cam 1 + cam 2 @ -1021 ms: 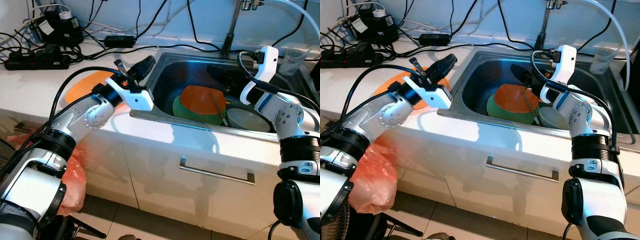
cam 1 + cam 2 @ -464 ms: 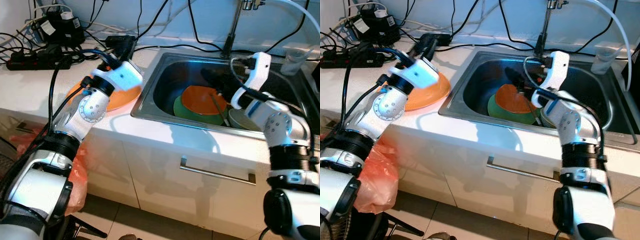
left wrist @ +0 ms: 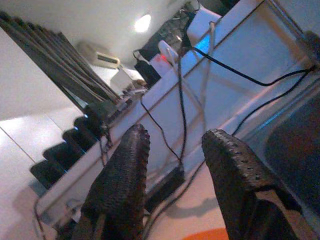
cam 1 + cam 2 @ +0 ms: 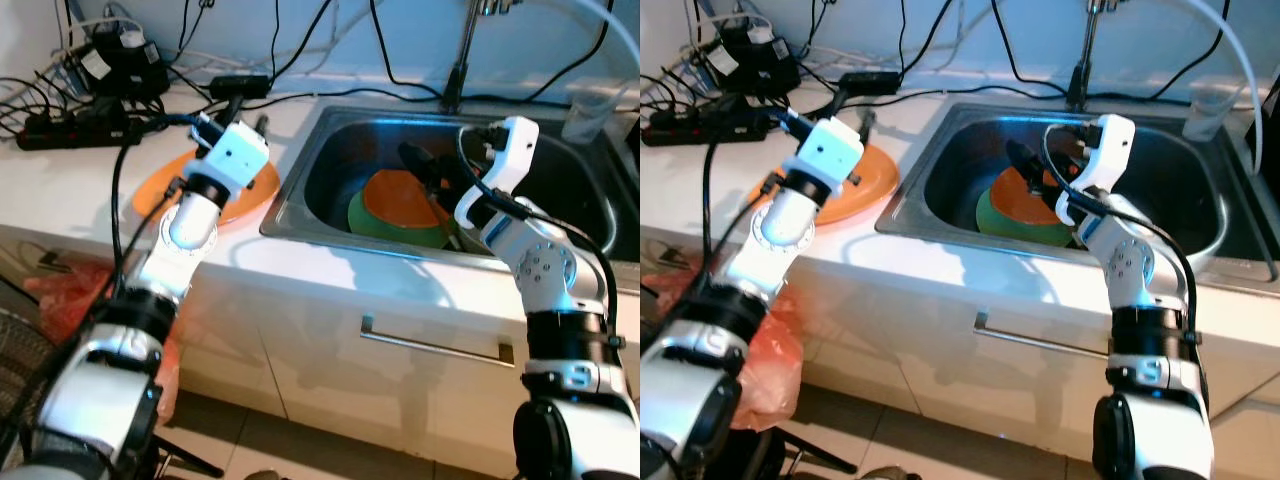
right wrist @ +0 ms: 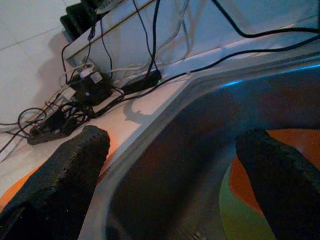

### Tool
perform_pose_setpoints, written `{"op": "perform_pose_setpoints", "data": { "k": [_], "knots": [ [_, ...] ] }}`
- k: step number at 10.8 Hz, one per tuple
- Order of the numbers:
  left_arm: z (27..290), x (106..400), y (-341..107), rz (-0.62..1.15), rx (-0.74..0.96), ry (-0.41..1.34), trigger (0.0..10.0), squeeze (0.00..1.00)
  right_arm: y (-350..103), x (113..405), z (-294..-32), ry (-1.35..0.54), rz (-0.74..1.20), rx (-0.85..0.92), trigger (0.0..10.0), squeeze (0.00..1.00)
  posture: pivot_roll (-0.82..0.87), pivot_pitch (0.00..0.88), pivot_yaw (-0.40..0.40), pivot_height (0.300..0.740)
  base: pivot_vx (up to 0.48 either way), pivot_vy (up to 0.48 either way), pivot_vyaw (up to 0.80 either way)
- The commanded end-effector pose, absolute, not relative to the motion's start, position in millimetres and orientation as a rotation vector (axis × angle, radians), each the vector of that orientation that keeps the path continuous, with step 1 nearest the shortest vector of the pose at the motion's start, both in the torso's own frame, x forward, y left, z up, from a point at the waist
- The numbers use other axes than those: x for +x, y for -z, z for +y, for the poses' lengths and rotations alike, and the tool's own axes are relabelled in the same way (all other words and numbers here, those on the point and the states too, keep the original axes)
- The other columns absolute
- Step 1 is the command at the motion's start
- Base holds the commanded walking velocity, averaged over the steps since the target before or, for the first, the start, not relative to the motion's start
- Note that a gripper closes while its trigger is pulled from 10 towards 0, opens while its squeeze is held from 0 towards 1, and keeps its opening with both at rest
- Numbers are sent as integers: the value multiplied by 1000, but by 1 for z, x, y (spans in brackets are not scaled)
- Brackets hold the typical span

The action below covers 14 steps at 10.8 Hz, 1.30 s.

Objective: Kitchen organization

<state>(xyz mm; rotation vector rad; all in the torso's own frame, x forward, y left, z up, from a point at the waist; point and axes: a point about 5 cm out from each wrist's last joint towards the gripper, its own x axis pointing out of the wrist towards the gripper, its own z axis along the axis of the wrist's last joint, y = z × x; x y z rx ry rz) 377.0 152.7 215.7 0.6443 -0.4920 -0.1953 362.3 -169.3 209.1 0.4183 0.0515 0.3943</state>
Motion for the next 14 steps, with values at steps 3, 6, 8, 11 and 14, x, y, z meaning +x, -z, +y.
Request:
{"op": "perform_pose_setpoints", "data": {
  "k": [3, 6, 8, 11, 14],
  "knots": [
    [159, 374, -209, -425, 514, 151, 10000, 1000, -212, 359, -163, -414, 45, 421, 10000, 1000, 16, 0, 90, 740, 0, 0, 0],
    [148, 372, -205, -390, 384, 123, 10000, 1000, -221, 359, -162, -445, 41, 382, 10000, 1000, 14, 0, 47, 740, 0, 0, 0],
    [147, 367, -194, -318, 280, 99, 10000, 1000, -221, 358, -152, -480, 38, 379, 10000, 1000, 36, 0, 55, 740, 0, 0, 0],
    [144, 356, -184, -283, 306, 110, 10000, 1000, -214, 357, -141, -498, 46, 393, 10000, 1000, 76, 0, 62, 740, 0, 0, 0],
    [150, 351, -180, -236, 370, 113, 10000, 1000, -213, 355, -135, -522, 51, 389, 10000, 1000, 87, 0, 53, 740, 0, 0, 0]
  ]
}}
